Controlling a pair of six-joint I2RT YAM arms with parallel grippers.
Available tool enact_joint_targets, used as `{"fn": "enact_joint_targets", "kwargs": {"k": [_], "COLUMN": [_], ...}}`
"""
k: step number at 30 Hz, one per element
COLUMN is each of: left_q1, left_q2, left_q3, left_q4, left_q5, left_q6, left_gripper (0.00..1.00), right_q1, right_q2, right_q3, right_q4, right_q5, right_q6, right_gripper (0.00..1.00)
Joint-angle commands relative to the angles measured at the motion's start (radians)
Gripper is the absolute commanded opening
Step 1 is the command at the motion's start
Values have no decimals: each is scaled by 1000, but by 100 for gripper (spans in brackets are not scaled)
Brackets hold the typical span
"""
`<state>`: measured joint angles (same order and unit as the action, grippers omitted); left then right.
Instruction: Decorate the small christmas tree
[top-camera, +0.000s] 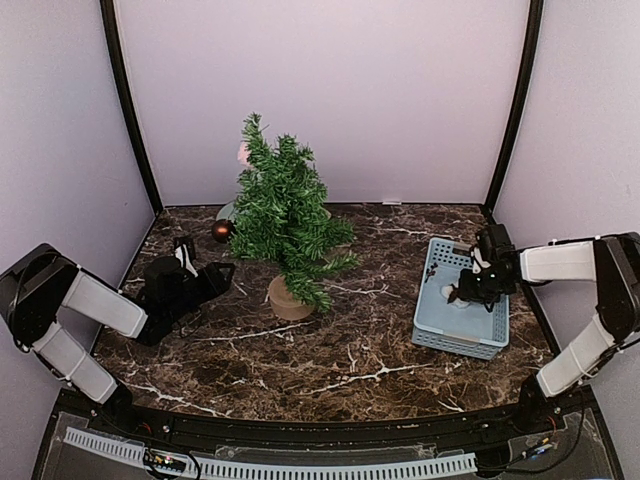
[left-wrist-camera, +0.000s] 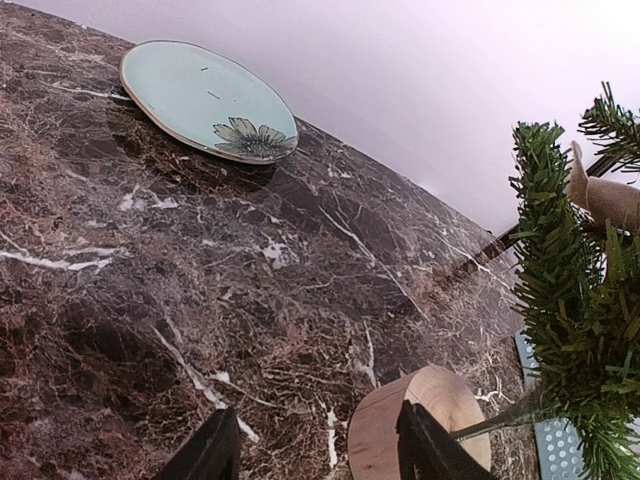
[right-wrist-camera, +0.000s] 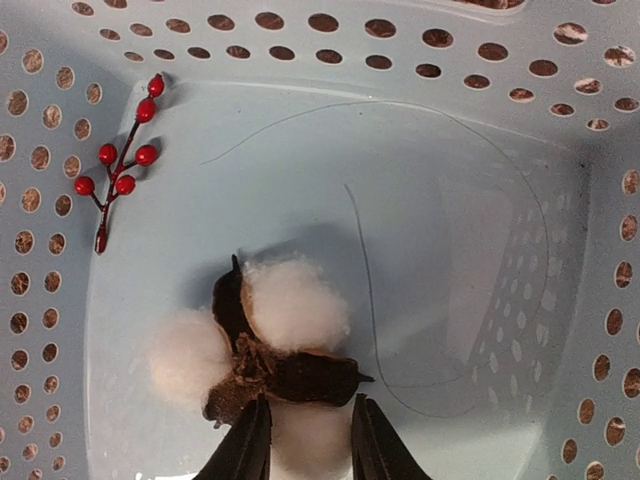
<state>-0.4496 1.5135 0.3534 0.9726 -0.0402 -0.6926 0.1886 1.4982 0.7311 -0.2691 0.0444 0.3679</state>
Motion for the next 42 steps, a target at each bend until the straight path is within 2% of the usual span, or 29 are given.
{"fn": "enact_joint_targets", "kwargs": {"k": [1, 8, 16, 23, 28, 34, 37, 39, 42], "left_q1": [5, 5, 5, 5, 5, 5, 5, 5, 5], "left_q2": [7, 5, 4, 8, 9, 29, 25, 16, 6], "left_q3": [10, 8, 9, 10, 9, 12, 11, 12, 10], "left_q4": [41, 41, 39, 44, 47, 68, 66, 54, 45], "left_q5": [12, 12, 4, 8, 11, 23, 25, 22, 15], "left_q6": [-7, -2, 7, 2, -5, -13, -12, -6, 3], "left_gripper": [55, 56, 56, 56, 56, 56, 56, 56, 56], "right_q1": [-5, -6, -5, 3, 3, 3, 5, 9, 11], "right_q2": [29, -83, -283, -421, -398, -304, -238, -210, -199], "right_q3": [-12, -2, 36, 91, 122, -32, -56, -56, -47], "right_q4": [8, -50, -81, -46, -113, 80, 114, 97, 55], "right_q5": [-27, 7, -35, -145, -108, -219, -246, -246, -217], "right_q6": [-2, -12, -13, 0, -18, 66, 86, 79, 53], "right_gripper": [22, 0, 0, 0, 0, 0, 0, 16, 36]}}
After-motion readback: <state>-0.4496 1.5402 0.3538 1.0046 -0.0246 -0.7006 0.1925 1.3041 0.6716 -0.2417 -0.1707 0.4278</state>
